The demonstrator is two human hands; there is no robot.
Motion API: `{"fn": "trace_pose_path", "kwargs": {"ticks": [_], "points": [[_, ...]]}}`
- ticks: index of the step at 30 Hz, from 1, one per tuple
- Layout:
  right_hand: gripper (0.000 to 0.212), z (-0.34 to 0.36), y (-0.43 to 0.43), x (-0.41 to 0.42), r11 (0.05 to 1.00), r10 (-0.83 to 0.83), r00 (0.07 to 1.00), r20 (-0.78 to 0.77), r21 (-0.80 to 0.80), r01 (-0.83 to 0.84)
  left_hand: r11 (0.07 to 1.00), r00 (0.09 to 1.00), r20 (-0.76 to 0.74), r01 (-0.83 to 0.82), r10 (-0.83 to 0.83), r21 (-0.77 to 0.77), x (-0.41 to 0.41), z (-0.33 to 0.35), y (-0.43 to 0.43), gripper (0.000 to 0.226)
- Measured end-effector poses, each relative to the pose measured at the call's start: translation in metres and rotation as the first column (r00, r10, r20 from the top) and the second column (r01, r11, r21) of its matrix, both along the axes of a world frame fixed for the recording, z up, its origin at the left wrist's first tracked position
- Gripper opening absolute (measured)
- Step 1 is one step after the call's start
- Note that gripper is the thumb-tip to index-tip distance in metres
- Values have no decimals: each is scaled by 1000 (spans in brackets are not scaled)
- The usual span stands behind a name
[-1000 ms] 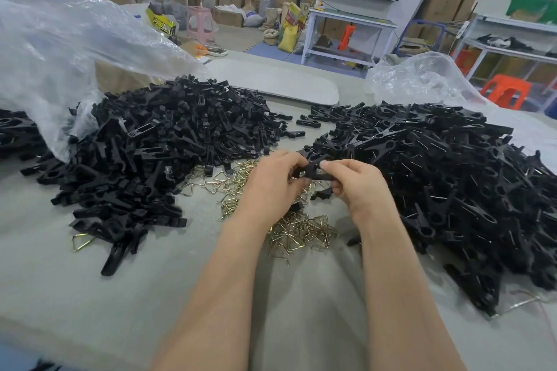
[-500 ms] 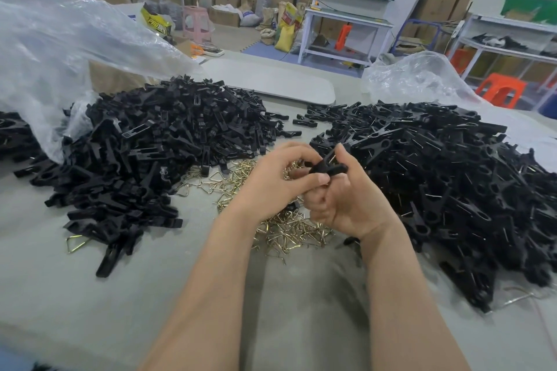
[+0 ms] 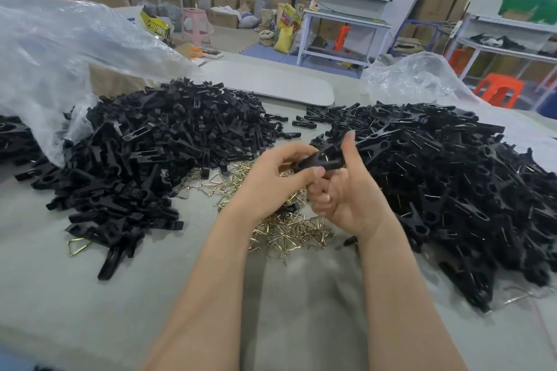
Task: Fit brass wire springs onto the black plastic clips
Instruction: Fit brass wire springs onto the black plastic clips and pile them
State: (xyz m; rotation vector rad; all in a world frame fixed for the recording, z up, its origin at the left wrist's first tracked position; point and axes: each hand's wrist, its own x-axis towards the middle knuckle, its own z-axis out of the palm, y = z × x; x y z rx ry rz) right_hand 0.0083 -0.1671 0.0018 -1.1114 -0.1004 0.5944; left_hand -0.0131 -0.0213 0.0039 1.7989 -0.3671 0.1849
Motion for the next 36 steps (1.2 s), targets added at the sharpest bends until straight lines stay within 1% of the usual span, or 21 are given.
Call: {"fn": "trace_pose_path", "kwargs": {"ticks": [3,4,5,7,8,9,10,11,12,13,14,15,18,20,21,23,25,27,29,32,36], "points": [[31,11,-4,6,932,-139,979,149,-314,180,979,995,-3,-102,105,174,2,-4,0,40],[22,17,-4,10,888,-268,937,226,-318,331,969,987,-14,-156,162,192,2,-3,0,47],[20,24,-7,14,838,-442,858,261,-223,499,953,974,-22,-218,228,210,2,-3,2,51],[36,40,-16,23,707,-707,693,143,115,698,898,945,-32,-298,325,323,1,-3,6,44],[47,45,-20,26,670,-740,663,110,205,714,858,941,-55,-281,335,429,0,-4,9,36],[64,45,-21,28,672,-740,653,160,149,725,804,940,-93,-227,328,549,0,-4,9,30],[72,43,-20,27,683,-678,666,311,-71,727,736,940,-125,-160,316,658,0,-6,9,27],[71,36,-18,26,621,-493,712,500,-371,691,667,943,-142,-102,302,738,0,-8,8,27],[62,28,-14,23,466,-211,773,599,-633,618,613,944,-147,-69,295,787,1,-10,7,28],[49,19,-8,20,302,26,819,573,-786,540,577,944,-140,-62,300,815,3,-12,6,27],[40,9,-3,19,180,161,847,507,-859,480,557,940,-137,-64,312,828,4,-13,5,26],[36,0,2,18,105,199,873,444,-896,432,550,936,-140,-65,323,832,4,-14,5,26],[30,-16,12,16,7,124,896,426,-904,428,611,929,-136,-113,345,783,5,-13,4,19],[23,-21,12,17,24,56,851,521,-853,521,734,921,-131,-201,368,649,7,-13,4,15],[20,-21,10,17,66,23,804,594,-803,592,805,918,-127,-255,376,536,8,-13,4,15],[18,-18,10,15,222,-69,642,764,-616,756,888,912,-115,-344,393,305,12,-13,4,17],[15,-11,18,9,409,-228,513,828,-396,822,924,908,-170,-369,382,101,14,-14,3,23],[9,-6,28,3,516,-344,500,795,-285,808,924,905,-269,-367,329,-105,15,-15,2,29],[7,-6,34,1,594,-425,540,726,-226,772,893,891,-349,-384,292,-234,15,-16,2,29],[13,-8,41,1,643,-500,561,660,-150,751,877,879,-353,-417,322,-237,17,-18,1,27],[21,-11,53,0,662,-475,543,692,-126,739,873,873,-271,-458,406,-167,21,-21,-2,20]]}}
